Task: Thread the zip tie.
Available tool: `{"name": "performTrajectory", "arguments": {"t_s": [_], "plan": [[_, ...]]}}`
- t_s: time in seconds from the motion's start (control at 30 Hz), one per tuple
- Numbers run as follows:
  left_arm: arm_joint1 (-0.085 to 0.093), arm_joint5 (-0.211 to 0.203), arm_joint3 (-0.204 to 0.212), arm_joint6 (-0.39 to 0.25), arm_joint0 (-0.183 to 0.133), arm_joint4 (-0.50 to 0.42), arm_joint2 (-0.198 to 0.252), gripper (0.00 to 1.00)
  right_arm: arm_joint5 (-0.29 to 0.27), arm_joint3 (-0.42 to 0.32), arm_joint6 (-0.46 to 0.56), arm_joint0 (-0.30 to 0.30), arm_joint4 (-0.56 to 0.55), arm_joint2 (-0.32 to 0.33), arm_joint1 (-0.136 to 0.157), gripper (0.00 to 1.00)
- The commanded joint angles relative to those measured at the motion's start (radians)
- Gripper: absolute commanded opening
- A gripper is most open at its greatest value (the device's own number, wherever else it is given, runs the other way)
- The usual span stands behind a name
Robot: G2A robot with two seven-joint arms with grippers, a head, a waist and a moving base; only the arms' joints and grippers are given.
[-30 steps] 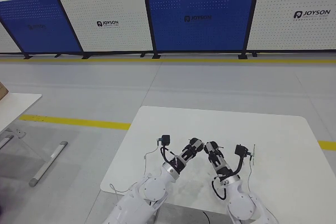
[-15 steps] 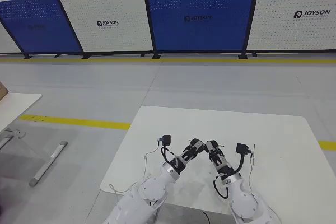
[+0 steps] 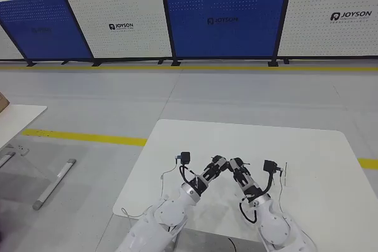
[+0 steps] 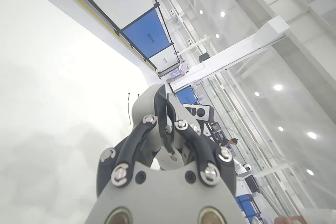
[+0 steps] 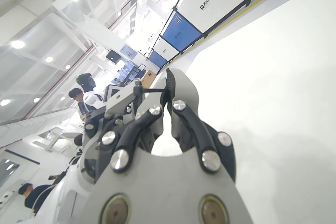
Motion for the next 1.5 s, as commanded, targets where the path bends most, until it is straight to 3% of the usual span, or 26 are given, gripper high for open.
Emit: {"name": "performTrajectory", "arguments": {"t_s": [0.0, 0.37, 0.53, 0.9, 1.47], "plan": [[-0.001, 0.005, 0.002, 0.018, -0.001, 0.016, 0.002, 0.0, 0.0, -0.004, -0.002, -0.001, 0.002, -0.002, 0.005, 0.0], [-0.005, 0.022, 0.009, 0.054, -0.008, 0.04, 0.009, 0.0, 0.0, -0.001, -0.067, -0.001, -0.011, -0.018, 0.02, 0.0], [-0.007, 0.017, 0.016, 0.065, -0.011, 0.05, 0.013, 0.0, 0.0, -0.007, -0.083, -0.006, -0.011, -0.023, 0.025, 0.09], [-0.011, 0.019, 0.022, 0.079, -0.017, 0.057, 0.022, 0.0, 0.0, -0.016, -0.099, -0.012, -0.017, -0.024, 0.036, 0.16], [-0.015, 0.015, 0.029, 0.088, -0.018, 0.064, 0.024, 0.0, 0.0, -0.028, -0.144, -0.035, -0.032, -0.029, 0.049, 0.16]]}}
